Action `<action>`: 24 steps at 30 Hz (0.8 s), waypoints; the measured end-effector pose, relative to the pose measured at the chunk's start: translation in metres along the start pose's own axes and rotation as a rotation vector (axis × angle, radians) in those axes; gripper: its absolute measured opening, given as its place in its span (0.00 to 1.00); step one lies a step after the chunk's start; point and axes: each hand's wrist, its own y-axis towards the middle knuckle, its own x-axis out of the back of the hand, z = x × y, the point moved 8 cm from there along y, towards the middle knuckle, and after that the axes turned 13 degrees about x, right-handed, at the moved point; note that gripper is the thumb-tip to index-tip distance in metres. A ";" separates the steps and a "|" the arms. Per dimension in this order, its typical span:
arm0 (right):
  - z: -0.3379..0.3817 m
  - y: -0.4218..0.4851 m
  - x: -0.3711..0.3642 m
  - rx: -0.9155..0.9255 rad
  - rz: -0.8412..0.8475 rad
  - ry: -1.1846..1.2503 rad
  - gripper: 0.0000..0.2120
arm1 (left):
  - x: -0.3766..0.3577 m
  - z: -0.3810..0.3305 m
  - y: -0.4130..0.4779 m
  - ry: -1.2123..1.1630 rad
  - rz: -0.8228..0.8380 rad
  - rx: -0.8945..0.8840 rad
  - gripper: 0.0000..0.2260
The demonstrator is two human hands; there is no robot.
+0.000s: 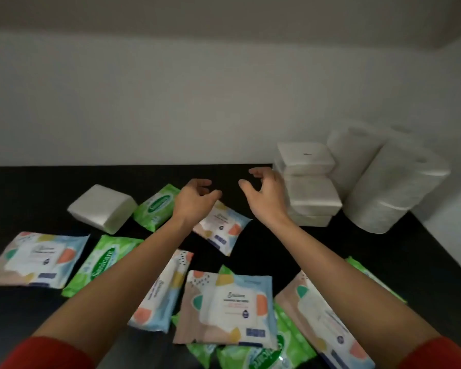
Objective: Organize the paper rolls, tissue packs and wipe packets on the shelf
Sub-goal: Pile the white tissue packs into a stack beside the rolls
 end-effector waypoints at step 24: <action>0.076 -0.042 -0.291 -0.588 0.527 0.376 0.28 | 0.202 0.145 0.126 0.297 -0.144 0.249 0.31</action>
